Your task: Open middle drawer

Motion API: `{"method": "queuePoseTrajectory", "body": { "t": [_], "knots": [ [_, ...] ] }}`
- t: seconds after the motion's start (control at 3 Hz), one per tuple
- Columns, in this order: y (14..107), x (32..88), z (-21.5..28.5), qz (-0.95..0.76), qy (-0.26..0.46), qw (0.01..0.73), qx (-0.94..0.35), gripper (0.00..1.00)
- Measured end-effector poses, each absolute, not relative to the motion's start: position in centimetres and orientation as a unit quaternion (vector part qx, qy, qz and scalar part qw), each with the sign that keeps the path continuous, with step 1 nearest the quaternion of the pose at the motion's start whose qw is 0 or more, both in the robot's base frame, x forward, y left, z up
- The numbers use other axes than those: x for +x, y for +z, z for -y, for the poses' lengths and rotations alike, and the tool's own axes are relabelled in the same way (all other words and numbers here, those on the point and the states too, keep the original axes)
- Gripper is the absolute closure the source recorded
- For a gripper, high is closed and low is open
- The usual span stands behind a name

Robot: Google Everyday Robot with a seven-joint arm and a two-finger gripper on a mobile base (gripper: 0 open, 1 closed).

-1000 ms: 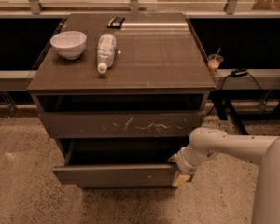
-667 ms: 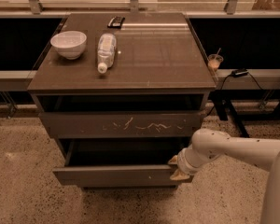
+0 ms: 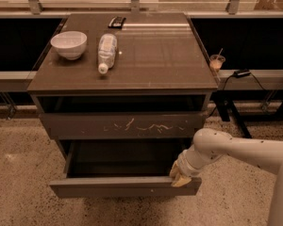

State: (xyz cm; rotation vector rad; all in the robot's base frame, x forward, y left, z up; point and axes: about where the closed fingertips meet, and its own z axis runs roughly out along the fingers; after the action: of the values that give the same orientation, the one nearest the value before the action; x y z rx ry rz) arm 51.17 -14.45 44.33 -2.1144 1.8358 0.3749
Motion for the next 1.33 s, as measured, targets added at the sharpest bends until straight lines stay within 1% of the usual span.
{"method": "queuePoseTrajectory", "body": {
  "t": [0.33,1.0,1.33],
  "knots": [
    [45.0,50.95,13.82,-0.63,0.128,0.154,-0.75,0.53],
    [45.02,50.95,13.82,-0.63,0.128,0.154,-0.75,0.07],
    [44.91,50.69,13.83,-0.632,0.128,0.151,-0.749,0.0]
  ]
}}
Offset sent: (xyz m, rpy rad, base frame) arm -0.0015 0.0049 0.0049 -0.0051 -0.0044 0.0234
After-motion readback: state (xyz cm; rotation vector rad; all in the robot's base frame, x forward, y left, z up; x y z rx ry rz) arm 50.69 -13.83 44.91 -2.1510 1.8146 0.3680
